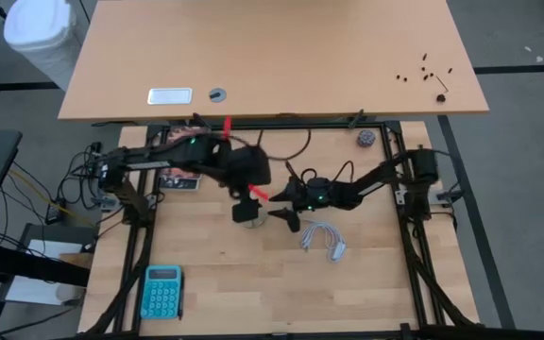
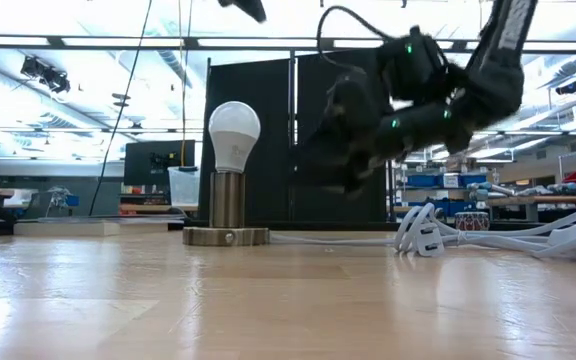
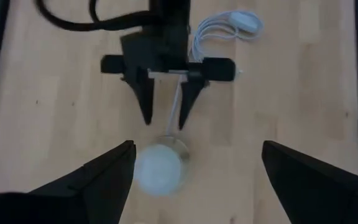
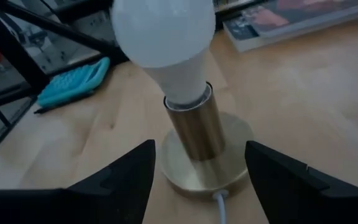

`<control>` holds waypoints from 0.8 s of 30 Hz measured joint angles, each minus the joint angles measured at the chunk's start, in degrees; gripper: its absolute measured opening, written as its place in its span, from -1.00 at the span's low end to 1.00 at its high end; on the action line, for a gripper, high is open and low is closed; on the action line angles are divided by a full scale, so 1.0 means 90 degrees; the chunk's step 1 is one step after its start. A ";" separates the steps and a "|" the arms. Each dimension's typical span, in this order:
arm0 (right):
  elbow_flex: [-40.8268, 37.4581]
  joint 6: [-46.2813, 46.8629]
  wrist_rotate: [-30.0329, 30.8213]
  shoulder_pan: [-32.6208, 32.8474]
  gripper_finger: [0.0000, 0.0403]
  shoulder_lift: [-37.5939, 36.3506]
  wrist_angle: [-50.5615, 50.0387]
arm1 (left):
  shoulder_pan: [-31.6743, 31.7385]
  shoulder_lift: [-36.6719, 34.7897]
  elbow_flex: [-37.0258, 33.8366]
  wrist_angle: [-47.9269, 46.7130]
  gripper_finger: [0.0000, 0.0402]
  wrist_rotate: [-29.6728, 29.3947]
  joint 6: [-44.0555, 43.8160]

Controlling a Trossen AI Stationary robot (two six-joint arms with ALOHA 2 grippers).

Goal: Screw lightbulb
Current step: Insert the white lightbulb into the lamp

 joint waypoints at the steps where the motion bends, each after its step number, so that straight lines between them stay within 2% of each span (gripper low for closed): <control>1: 0.0018 -0.0003 -0.0007 0.0017 0.28 -0.0266 -0.0474 | -0.0160 -0.0076 -0.0006 -0.0023 0.73 -0.0247 -0.0118; 7: 0.0771 0.0134 -0.0048 0.0199 0.27 -0.1797 -0.3636 | -0.0935 -0.0504 -0.0155 -0.0020 0.63 -0.1908 -0.0649; 9: 0.1167 0.0131 -0.0048 0.0233 0.27 -0.2152 -0.4492 | -0.1041 -0.0712 -0.0385 0.0014 0.58 -0.2189 -0.0874; 12: 0.1792 0.0068 -0.0048 0.0258 0.27 -0.2409 -0.5560 | -0.1128 -0.1136 -0.1005 0.0051 0.52 -0.2267 -0.1269; 16: 0.2553 -0.0123 -0.0031 0.0261 0.27 -0.2386 -0.6606 | -0.1293 -0.1967 -0.2303 0.0451 0.47 -0.2342 -0.1740; 21: 0.3230 -0.0201 0.0366 0.0261 0.27 -0.2225 -0.7079 | -0.1472 -0.3068 -0.4074 0.1360 0.46 -0.2391 -0.2360; 24: 0.3302 -0.0054 0.0664 0.0232 0.27 -0.2102 -0.7490 | -0.1554 -0.3611 -0.5035 0.1844 0.46 -0.2411 -0.2659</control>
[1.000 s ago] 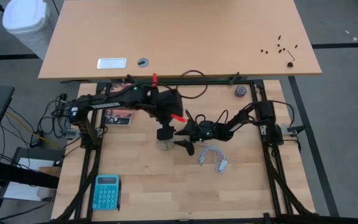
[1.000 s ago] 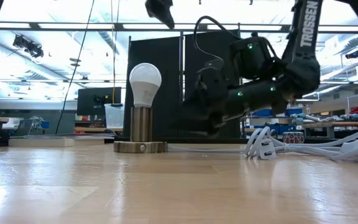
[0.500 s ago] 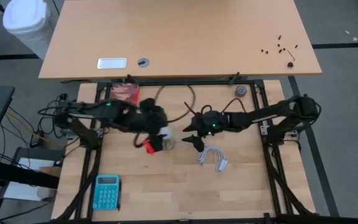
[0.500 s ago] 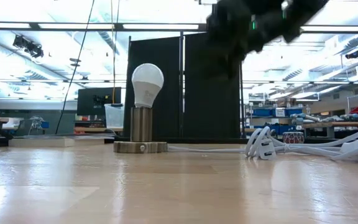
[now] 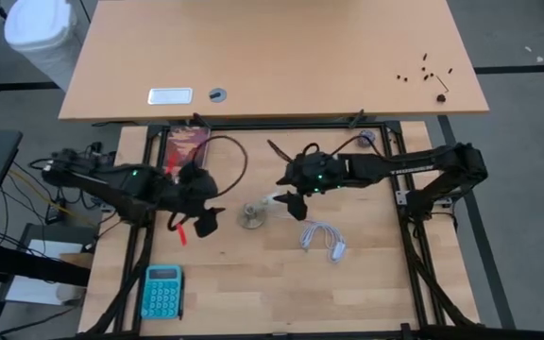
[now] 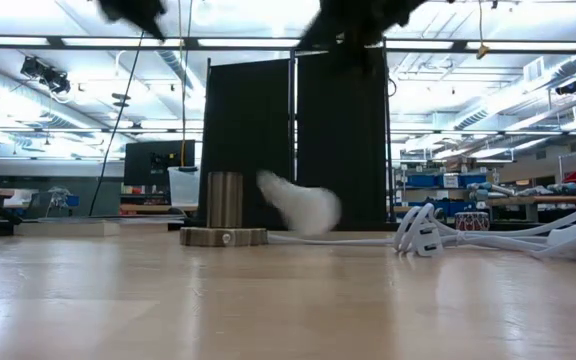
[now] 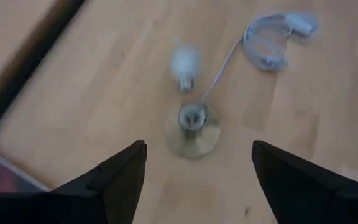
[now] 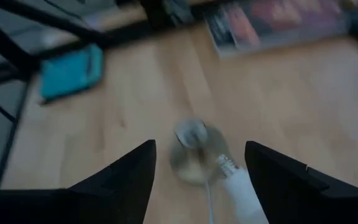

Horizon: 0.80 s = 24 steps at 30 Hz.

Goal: Screw lightbulb
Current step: Insert the white lightbulb into the lamp

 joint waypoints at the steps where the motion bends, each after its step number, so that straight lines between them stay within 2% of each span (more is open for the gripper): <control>1: 0.0000 0.0194 0.0001 -0.0047 0.26 0.0037 -0.0207 | -0.0010 -0.0121 -0.0286 0.0143 0.46 0.0074 -0.0131; 3: -0.0011 0.0350 0.0051 -0.0117 0.25 0.0044 -0.0697 | -0.0012 -0.0302 -0.0814 0.0371 0.46 0.0294 -0.0356; 5: 0.0001 0.0035 0.0292 -0.0199 0.24 0.0006 -0.0939 | -0.0009 -0.0368 -0.1220 0.0554 0.46 0.0525 -0.0512; 8: -0.0001 -0.0028 0.0435 -0.0516 0.20 -0.0096 -0.1503 | -0.0007 -0.0437 -0.1539 0.0762 0.46 0.0675 -0.0662; 12: -0.0012 0.0933 -0.0016 -0.1493 0.17 -0.0118 -0.2803 | -0.0009 -0.0423 -0.1823 0.1165 0.46 0.0644 -0.0866; 17: -0.0004 0.0916 -0.0763 -0.2370 0.20 -0.0118 -0.3069 | 0.0074 -0.0396 -0.2372 0.2192 0.46 0.0385 -0.0983; 19: -0.0004 0.0193 -0.1156 -0.2616 0.21 -0.0118 -0.3103 | 0.0192 -0.0323 -0.2554 0.2533 0.46 0.0491 -0.1159; 21: -0.0004 -0.0964 -0.1433 -0.2726 0.23 -0.0118 -0.3247 | 0.0270 -0.0309 -0.2700 0.2630 0.46 0.0496 -0.1418; 24: -0.0004 -0.2549 -0.1476 -0.2748 0.26 -0.0133 -0.3453 | 0.0370 -0.0314 -0.2802 0.2902 0.46 0.0250 -0.1723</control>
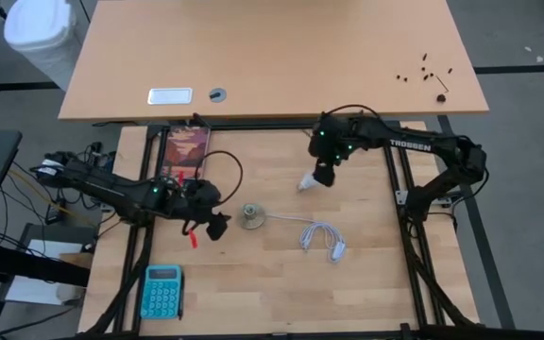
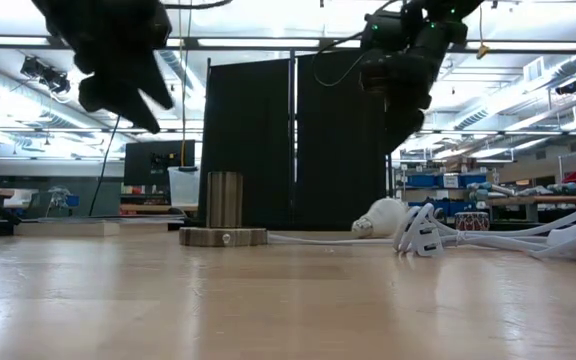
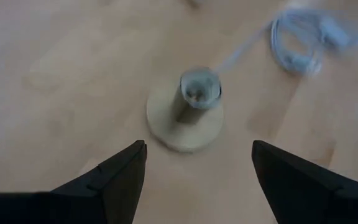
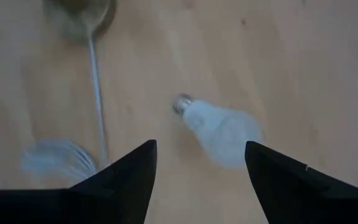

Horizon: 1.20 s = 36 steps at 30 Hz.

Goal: Screw lightbulb
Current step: Insert the white lightbulb into the lamp

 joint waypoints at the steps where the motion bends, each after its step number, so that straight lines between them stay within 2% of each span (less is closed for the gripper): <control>1: 0.0001 -0.0516 0.0149 -0.0024 0.27 0.0004 0.0011 | 0.0048 0.0000 -0.0007 -0.0019 0.46 -0.0175 -0.0134; 4: -0.0045 -0.1819 0.0567 -0.0126 0.30 0.0126 0.0228 | 0.0188 0.0000 -0.0014 0.0001 0.46 -0.0806 -0.0566; 7: -0.0155 -0.2120 0.0213 -0.0466 0.30 0.0445 0.0689 | 0.0350 -0.0002 -0.0014 0.0185 0.46 -0.1178 -0.0776; 11: -0.0131 -0.1976 -0.0414 -0.0808 0.29 0.0988 0.1132 | 0.0484 -0.0002 -0.0014 0.0511 0.46 -0.1185 -0.0792; 17: 0.0160 -0.1963 -0.1001 -0.0806 0.29 0.1477 0.1870 | 0.0580 -0.0002 -0.0012 0.0675 0.46 -0.1183 -0.1249; 21: 0.0442 -0.1963 -0.0814 -0.0709 0.29 0.1919 0.2236 | 0.0587 -0.0002 -0.0012 0.0711 0.46 -0.1180 -0.1482; 27: 0.0926 -0.1961 -0.0440 -0.0561 0.25 0.2673 0.2222 | 0.0585 0.0002 -0.0012 0.0789 0.46 -0.1022 -0.1576; 36: 0.1205 -0.1955 -0.0366 -0.0584 0.19 0.2704 0.1721 | 0.0585 0.0000 -0.0012 0.0855 0.46 -0.0840 -0.1578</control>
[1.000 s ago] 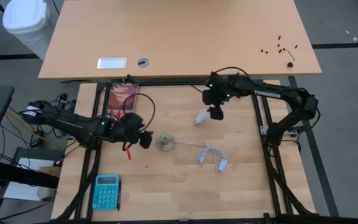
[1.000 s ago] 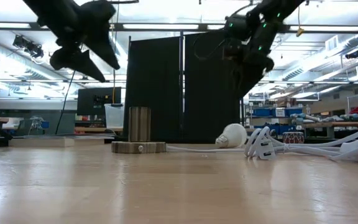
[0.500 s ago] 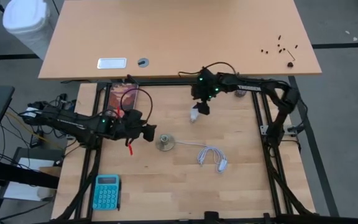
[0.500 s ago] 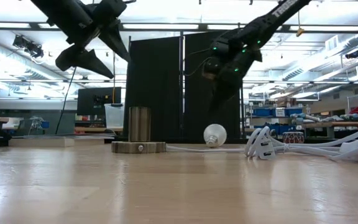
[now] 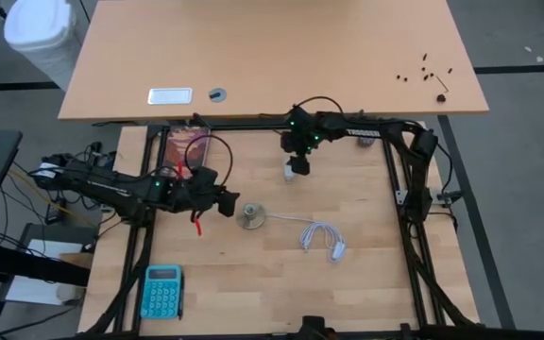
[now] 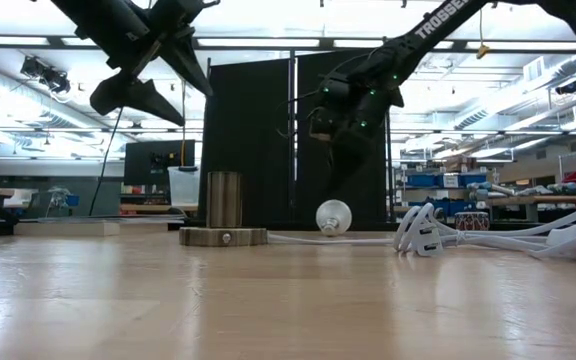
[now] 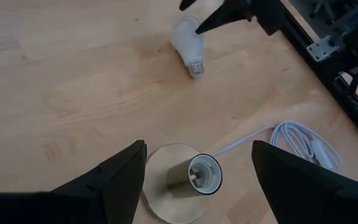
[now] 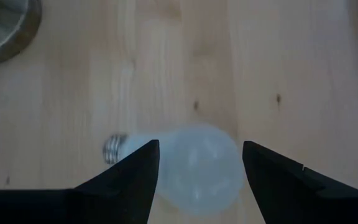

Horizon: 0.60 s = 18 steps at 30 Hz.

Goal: Screw lightbulb
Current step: Insert the white lightbulb into the lamp

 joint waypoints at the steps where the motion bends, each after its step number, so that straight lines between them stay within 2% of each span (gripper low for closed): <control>1: 0.0000 0.0001 0.0004 -0.0036 0.18 0.0000 -0.0127 | 0.0000 0.0000 0.0000 -0.0004 0.46 0.0000 0.0000; 14: -0.0017 0.0027 -0.0314 -0.0151 0.11 -0.0110 -0.2244 | 0.0000 0.0002 0.0000 -0.0046 0.46 0.0119 0.0195; 18: 0.0032 -0.0384 -0.0219 -0.0105 0.08 -0.0259 -0.2734 | -0.0002 0.0002 0.0000 -0.0046 0.46 0.0173 0.0197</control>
